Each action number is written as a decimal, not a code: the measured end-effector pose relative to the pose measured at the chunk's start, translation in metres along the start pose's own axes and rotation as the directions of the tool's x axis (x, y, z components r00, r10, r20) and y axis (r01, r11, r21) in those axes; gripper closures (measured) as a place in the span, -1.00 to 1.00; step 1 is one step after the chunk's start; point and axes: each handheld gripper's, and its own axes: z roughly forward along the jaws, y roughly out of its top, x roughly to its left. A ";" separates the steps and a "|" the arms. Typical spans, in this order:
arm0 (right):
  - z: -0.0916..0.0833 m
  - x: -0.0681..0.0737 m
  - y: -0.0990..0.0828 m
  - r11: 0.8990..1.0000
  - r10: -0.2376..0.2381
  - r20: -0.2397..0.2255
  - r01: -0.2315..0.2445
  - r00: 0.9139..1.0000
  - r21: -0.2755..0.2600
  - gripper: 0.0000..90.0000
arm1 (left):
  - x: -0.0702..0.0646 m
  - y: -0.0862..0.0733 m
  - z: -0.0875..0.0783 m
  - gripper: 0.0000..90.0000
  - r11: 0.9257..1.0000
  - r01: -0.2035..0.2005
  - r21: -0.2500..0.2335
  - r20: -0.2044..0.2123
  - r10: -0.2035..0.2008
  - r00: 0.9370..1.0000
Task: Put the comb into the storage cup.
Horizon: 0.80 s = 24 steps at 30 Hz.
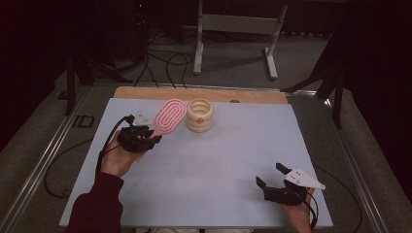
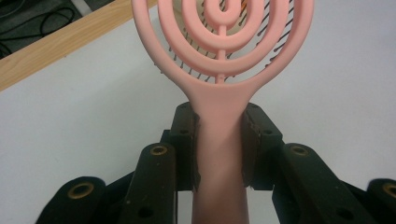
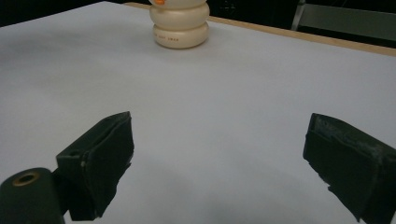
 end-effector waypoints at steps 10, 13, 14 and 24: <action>0.001 0.000 0.000 1.000 0.002 -0.006 -0.002 1.000 -0.001 -0.81 | -0.003 0.003 0.001 0.55 1.000 -0.010 -0.014 0.002 0.010 1.000; 0.001 0.001 0.000 1.000 0.005 -0.008 -0.005 1.000 -0.001 -0.81 | -0.005 0.004 0.001 0.55 1.000 -0.014 -0.025 0.008 0.015 1.000; 0.001 0.001 0.000 1.000 0.005 -0.008 -0.005 1.000 -0.001 -0.81 | -0.005 0.004 0.001 0.55 1.000 -0.014 -0.025 0.008 0.015 1.000; 0.002 0.002 0.000 1.000 0.012 -0.015 -0.012 1.000 -0.006 -0.81 | -0.012 0.008 0.003 0.55 0.998 -0.032 -0.051 0.021 0.033 0.999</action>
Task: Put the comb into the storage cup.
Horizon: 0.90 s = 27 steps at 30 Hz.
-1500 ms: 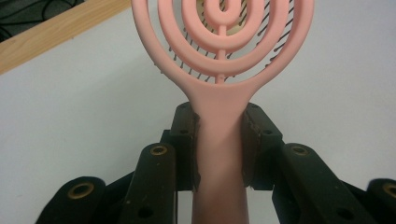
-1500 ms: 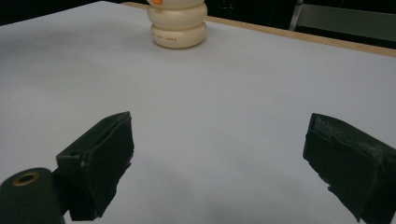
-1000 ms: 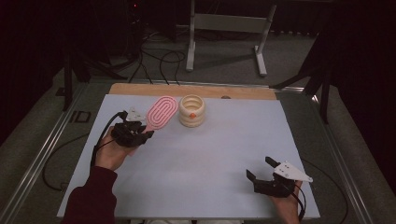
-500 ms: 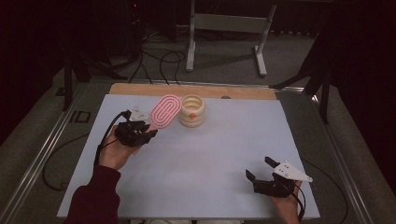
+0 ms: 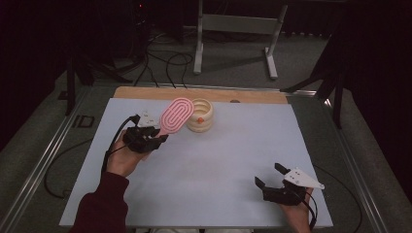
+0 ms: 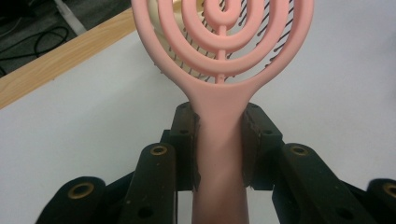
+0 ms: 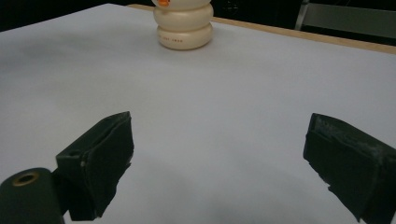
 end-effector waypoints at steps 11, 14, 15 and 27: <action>0.001 0.003 0.006 0.999 0.032 -0.025 -0.033 0.999 -0.019 -0.81 | -0.008 0.002 0.005 0.55 1.000 -0.015 -0.026 0.015 0.015 1.000; 0.001 0.003 0.010 0.998 0.045 -0.034 -0.046 0.998 -0.033 -0.81 | -0.010 0.003 0.008 0.55 0.999 -0.018 -0.031 0.019 0.019 1.000; 0.000 0.003 0.011 0.998 0.046 -0.039 -0.048 0.998 -0.033 -0.81 | -0.010 0.003 0.008 0.55 0.999 -0.019 -0.031 0.020 0.020 1.000; 0.006 0.005 0.023 0.997 0.069 -0.081 -0.071 0.994 -0.028 -0.81 | -0.017 0.008 0.014 0.55 0.998 -0.040 -0.039 0.023 0.041 0.999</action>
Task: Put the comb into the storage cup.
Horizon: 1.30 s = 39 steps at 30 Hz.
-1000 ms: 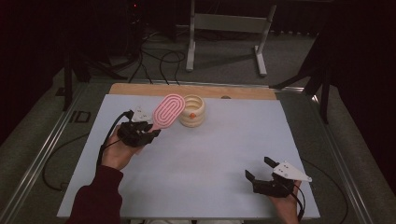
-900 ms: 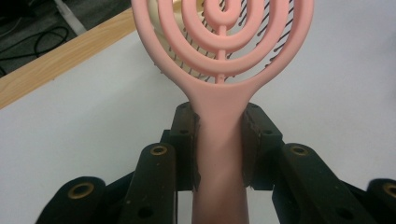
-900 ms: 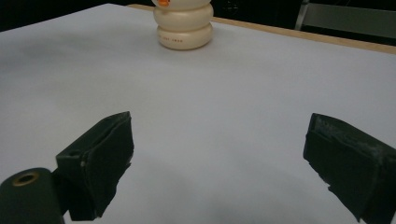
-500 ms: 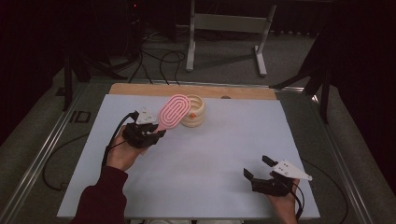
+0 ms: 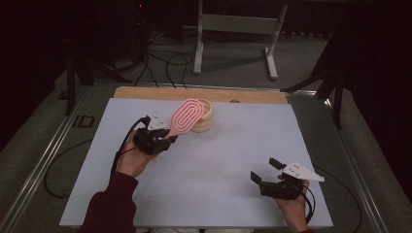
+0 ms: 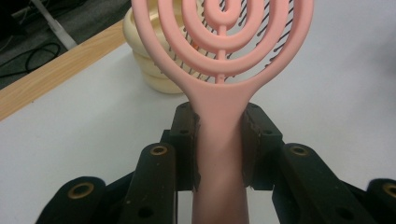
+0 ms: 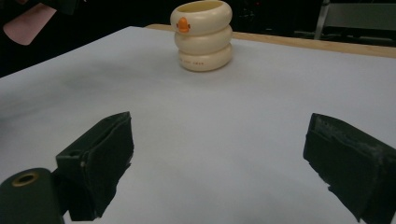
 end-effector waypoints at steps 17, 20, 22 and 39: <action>0.008 0.001 0.021 1.000 0.020 -0.023 -0.019 1.000 0.014 -0.81 | -0.010 0.005 0.004 0.55 0.999 -0.035 -0.012 0.006 0.035 0.999; 0.011 0.003 0.024 1.000 0.018 -0.030 -0.017 0.999 0.021 -0.81 | -0.011 0.006 0.004 0.55 0.999 -0.045 -0.017 0.003 0.045 0.999; 0.013 0.005 0.028 1.000 0.009 -0.034 -0.008 0.999 0.024 -0.81 | -0.012 0.006 0.004 0.55 0.999 -0.047 -0.017 0.004 0.047 0.999; 0.029 0.009 0.046 0.998 0.027 -0.058 -0.023 0.998 0.059 -0.82 | -0.019 0.012 0.008 0.55 0.997 -0.079 -0.026 0.008 0.079 0.997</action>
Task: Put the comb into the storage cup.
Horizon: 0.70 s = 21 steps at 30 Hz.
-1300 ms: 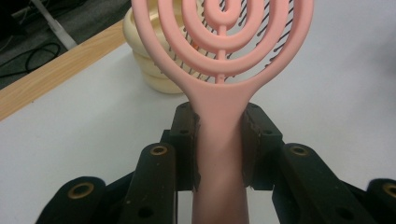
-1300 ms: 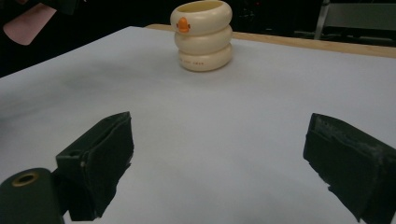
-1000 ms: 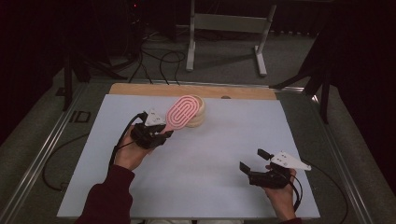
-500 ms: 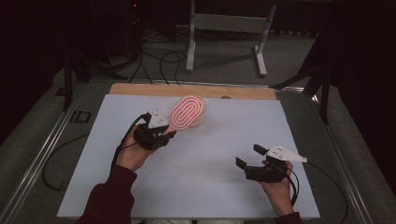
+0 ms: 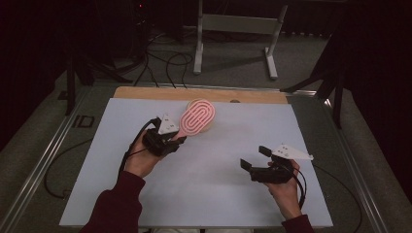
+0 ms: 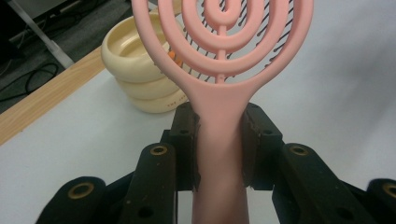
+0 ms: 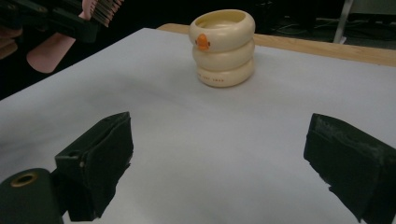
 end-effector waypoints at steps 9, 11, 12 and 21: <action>0.008 0.003 0.007 1.000 0.010 -0.025 -0.010 1.000 0.004 -0.82 | -0.006 0.003 0.003 0.55 1.000 -0.010 -0.005 0.004 0.010 1.000; 0.010 0.003 0.009 1.000 0.008 -0.030 -0.008 1.000 0.000 -0.82 | -0.007 0.004 0.004 0.55 1.000 -0.015 -0.006 0.005 0.015 1.000; 0.011 0.004 0.010 1.000 0.007 -0.032 -0.007 0.999 -0.004 -0.82 | -0.008 0.005 0.004 0.55 1.000 -0.019 -0.007 0.006 0.019 1.000; 0.017 0.008 0.021 1.000 0.011 -0.042 -0.012 0.999 -0.020 -0.82 | -0.014 0.006 0.007 0.55 0.999 -0.032 -0.014 0.008 0.032 0.999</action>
